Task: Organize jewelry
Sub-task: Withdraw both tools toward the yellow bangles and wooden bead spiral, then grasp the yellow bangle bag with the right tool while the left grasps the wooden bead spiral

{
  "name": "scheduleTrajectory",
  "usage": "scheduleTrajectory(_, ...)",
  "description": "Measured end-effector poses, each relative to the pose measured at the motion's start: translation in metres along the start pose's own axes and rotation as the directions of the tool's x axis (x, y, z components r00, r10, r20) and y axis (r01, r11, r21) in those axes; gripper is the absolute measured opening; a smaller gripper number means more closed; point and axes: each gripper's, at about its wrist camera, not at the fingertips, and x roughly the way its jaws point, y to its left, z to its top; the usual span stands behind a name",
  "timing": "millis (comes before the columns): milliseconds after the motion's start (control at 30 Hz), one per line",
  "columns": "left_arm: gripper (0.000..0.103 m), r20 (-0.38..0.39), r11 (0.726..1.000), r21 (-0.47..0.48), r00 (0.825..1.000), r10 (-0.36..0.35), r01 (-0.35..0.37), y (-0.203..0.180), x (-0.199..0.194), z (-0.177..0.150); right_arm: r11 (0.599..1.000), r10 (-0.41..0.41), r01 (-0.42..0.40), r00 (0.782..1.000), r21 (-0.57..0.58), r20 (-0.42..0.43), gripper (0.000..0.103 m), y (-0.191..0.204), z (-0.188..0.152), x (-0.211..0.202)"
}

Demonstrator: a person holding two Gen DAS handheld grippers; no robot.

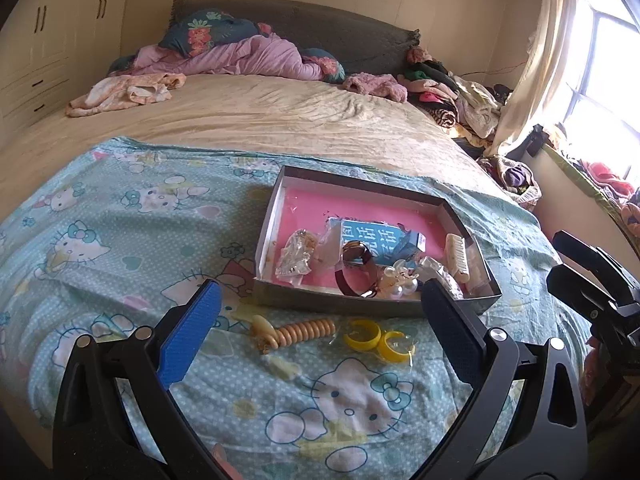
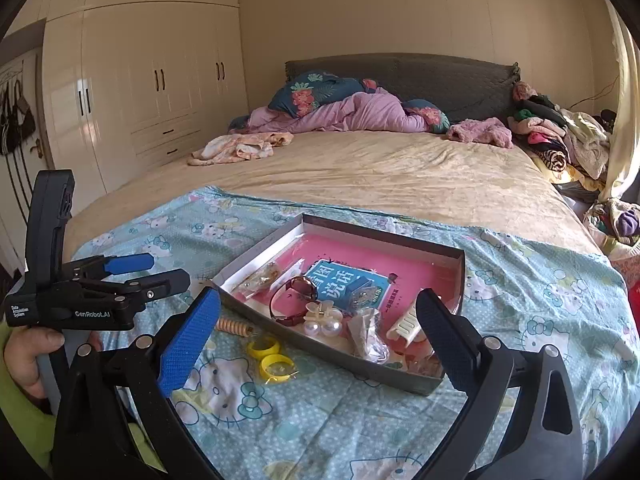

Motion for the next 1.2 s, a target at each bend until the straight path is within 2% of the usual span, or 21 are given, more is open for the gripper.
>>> scheduleTrajectory(367,0.093,0.007,0.997,-0.052,0.999,0.049,-0.048,0.032,-0.008,-0.003,0.998,0.047,-0.049,0.998,-0.049,-0.042,0.098,0.028,-0.002,0.014)
scheduleTrajectory(667,0.093,-0.047,0.995,-0.056,0.996,0.082,-0.084,0.048,0.010,-0.015,0.996,0.065,-0.071,0.991,-0.051,-0.119,0.098,0.037,-0.017,0.037)
scheduleTrajectory(900,0.093,-0.104,0.995,-0.021,0.990,0.092,-0.094,0.048,0.034,-0.026,0.996,0.056,-0.069,0.976,-0.059,-0.208,0.098,0.038,-0.037,0.069)
scheduleTrajectory(1200,0.093,-0.162,0.996,0.008,0.983,0.085,-0.085,0.048,0.057,-0.033,0.992,0.052,-0.087,0.946,-0.094,-0.321,0.097,0.042,-0.061,0.114)
